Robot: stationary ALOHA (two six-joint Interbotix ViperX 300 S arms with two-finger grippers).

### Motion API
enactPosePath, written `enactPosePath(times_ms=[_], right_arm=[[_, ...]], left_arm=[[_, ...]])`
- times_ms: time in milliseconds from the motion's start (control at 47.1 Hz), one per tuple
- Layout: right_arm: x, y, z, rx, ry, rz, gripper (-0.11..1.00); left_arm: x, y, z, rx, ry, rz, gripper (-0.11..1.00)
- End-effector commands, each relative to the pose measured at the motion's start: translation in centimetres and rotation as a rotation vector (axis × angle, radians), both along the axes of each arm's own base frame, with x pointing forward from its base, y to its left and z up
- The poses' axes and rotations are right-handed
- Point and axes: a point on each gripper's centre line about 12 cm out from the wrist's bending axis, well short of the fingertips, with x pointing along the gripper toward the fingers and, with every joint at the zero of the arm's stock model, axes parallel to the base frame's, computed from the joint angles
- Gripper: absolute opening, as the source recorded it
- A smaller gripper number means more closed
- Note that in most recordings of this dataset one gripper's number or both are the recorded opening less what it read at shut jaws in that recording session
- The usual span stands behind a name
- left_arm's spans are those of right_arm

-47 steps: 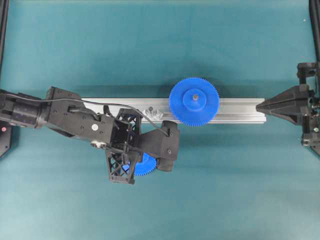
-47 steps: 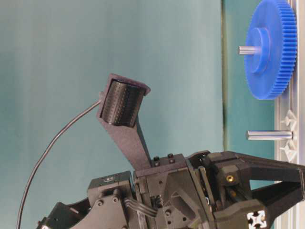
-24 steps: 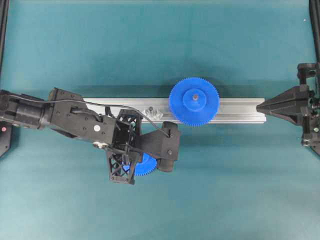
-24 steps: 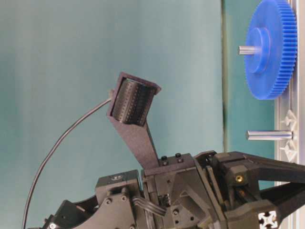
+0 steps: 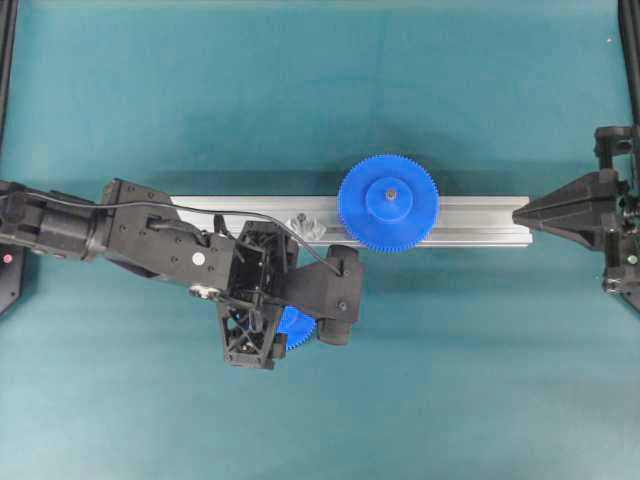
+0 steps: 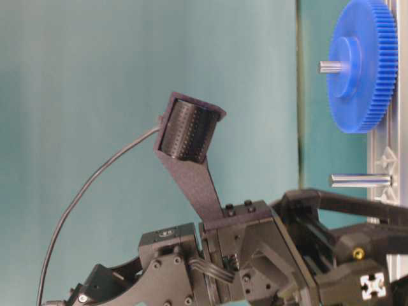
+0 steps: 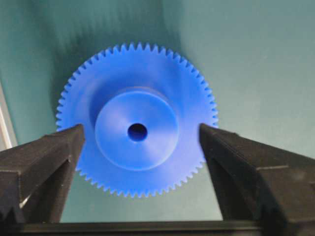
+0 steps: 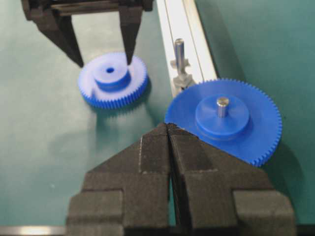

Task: Find the location of the shaft and insert the small gear.
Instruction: 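Lower the open left gripper around the small gear's hub, then close the left gripper on the hub and lift the gear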

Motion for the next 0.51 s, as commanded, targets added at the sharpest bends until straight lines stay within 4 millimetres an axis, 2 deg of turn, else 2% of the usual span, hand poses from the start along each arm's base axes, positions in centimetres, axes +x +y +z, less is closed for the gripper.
enactPosePath(times_ms=[0, 489], right_arm=[[0.22, -0.07, 0.44, 0.007, -0.016, -0.006, 0.00], [0.22, -0.04, 0.42, 0.008, -0.014, -0.005, 0.00]], left_arm=[[0.42, -0.04, 1.07, -0.002, -0.035, -0.003, 0.90], [0.63, 0.34, 0.10, 0.001, -0.011, 0.011, 0.92]])
